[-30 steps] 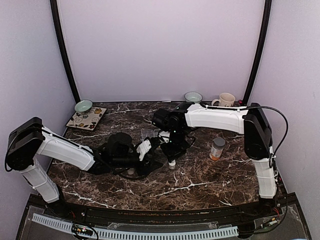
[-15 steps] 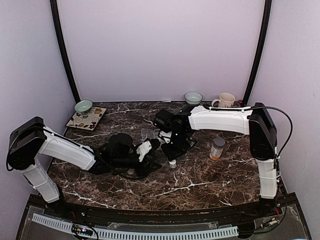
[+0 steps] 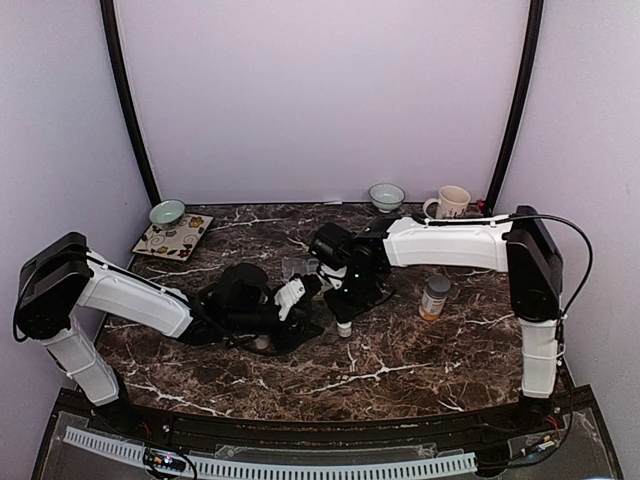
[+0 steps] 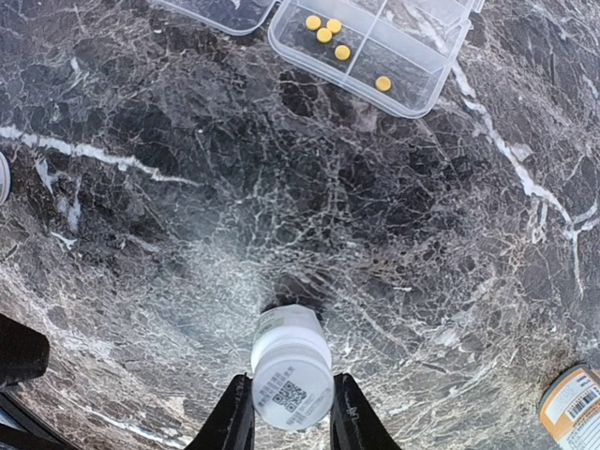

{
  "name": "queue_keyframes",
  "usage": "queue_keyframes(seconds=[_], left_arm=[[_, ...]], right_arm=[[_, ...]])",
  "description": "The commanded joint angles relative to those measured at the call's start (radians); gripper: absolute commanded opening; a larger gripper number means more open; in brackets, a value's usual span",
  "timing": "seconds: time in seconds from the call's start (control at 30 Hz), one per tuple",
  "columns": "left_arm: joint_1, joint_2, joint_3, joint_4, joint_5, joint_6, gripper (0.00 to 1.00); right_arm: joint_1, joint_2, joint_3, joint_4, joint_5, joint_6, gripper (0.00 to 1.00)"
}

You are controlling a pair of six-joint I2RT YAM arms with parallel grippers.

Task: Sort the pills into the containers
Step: Close the lid of the pill bottle on the pill bottle.

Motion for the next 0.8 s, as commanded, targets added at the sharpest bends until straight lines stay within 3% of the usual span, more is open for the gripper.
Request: queue_keyframes(seconds=[0.0,0.53,0.67,0.77], left_arm=[[0.006,0.001,0.027,-0.026,0.015,-0.004,0.48],[0.006,0.020,0.030,-0.018,0.005,-0.016,0.49],[0.006,0.052,0.032,0.013,0.009,-0.017,0.61],[0.006,0.082,0.041,0.035,0.006,-0.013,0.61]], right_arm=[[0.016,-0.048,-0.049,0.046,0.026,0.012,0.27],[0.057,-0.126,-0.260,0.254,0.102,0.051,0.27],[0.060,-0.127,-0.281,0.276,0.100,0.050,0.27],[0.060,-0.127,-0.287,0.280,0.099,0.047,0.27]])
